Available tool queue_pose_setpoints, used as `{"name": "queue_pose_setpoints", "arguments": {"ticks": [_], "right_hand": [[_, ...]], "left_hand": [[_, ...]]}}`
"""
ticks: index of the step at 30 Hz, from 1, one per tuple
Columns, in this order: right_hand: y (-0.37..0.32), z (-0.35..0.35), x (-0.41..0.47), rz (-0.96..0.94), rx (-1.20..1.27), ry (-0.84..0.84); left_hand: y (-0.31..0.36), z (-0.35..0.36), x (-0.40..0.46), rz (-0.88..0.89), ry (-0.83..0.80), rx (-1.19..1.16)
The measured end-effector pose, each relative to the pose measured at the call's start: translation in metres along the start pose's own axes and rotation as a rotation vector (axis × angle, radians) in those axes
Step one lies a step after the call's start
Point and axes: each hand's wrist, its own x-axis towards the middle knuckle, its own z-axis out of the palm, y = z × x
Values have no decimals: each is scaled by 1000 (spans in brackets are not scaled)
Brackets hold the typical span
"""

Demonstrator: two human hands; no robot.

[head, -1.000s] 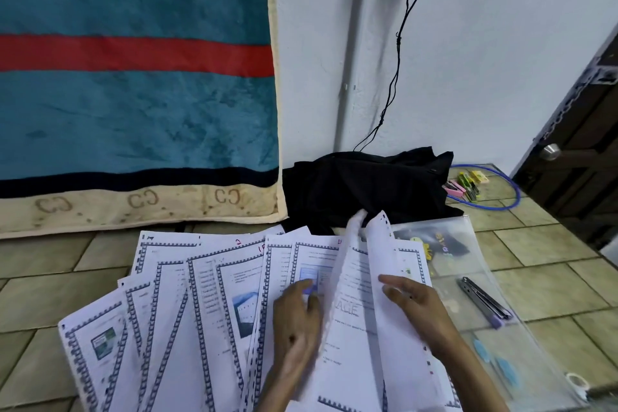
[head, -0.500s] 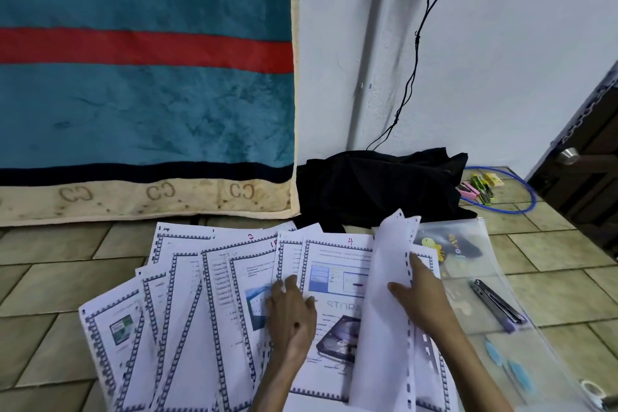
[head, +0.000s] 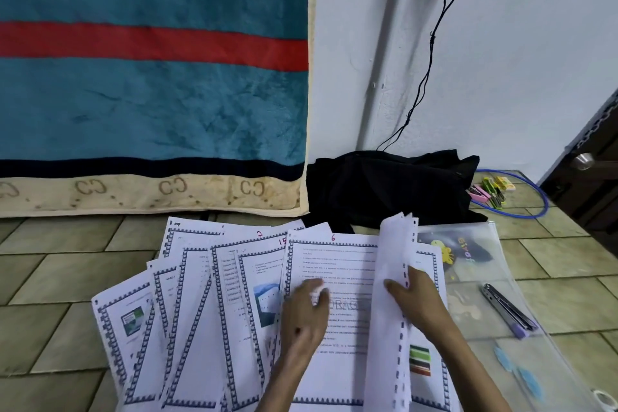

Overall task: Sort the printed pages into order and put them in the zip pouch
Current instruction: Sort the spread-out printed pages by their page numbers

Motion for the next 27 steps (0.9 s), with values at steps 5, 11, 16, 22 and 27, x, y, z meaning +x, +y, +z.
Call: {"name": "queue_pose_setpoints", "arguments": {"ticks": [5, 11, 16, 22, 27], "right_hand": [[0, -6, -4, -69, 35, -20], [-1, 1, -2, -128, -54, -91], [-22, 18, -12, -18, 62, -225], [-27, 31, -9, -64, 20, -199], [-5, -7, 1, 39, 67, -36]], "left_hand": [[-8, -21, 6, -105, 181, 286], [-8, -36, 21, -134, 117, -207], [6, -25, 20, -329, -225, -656], [7, -11, 20, -448, -415, -783], [-22, -41, 26, -280, 16, -500]]}}
